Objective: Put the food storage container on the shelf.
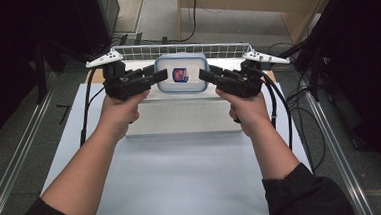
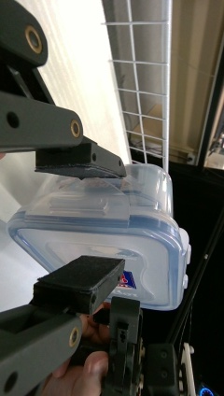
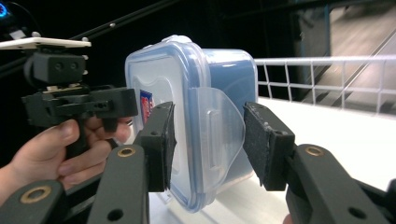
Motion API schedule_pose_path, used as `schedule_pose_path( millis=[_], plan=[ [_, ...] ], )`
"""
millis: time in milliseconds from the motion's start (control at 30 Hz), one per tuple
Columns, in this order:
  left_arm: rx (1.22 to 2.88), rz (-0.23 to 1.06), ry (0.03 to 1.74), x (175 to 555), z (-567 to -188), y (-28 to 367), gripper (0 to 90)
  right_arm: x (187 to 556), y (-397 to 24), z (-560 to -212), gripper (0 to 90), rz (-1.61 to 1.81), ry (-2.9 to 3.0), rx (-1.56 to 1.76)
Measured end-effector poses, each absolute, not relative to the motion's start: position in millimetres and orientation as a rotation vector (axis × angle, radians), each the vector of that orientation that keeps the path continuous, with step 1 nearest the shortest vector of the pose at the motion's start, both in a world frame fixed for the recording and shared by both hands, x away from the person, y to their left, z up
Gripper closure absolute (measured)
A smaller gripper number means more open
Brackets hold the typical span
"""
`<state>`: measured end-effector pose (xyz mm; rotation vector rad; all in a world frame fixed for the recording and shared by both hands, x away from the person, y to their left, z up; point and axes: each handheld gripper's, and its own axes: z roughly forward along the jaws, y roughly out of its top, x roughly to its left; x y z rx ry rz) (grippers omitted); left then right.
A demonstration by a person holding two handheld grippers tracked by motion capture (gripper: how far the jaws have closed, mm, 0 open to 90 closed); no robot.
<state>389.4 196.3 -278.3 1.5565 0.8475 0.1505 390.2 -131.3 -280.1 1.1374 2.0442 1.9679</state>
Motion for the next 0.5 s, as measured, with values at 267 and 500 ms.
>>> schedule_pose_path(
  millis=[267, 500],
  plan=[
    [1.546, 0.069, 0.904, 399, -279, 198, 52.6, 402, -135, -282, 57.3, 1.989, 2.104, 1.248],
    [1.555, -0.021, 0.948, 406, -284, 199, 52.7, 406, -138, -284, 58.9, 1.988, 2.133, 1.31]
  ],
)
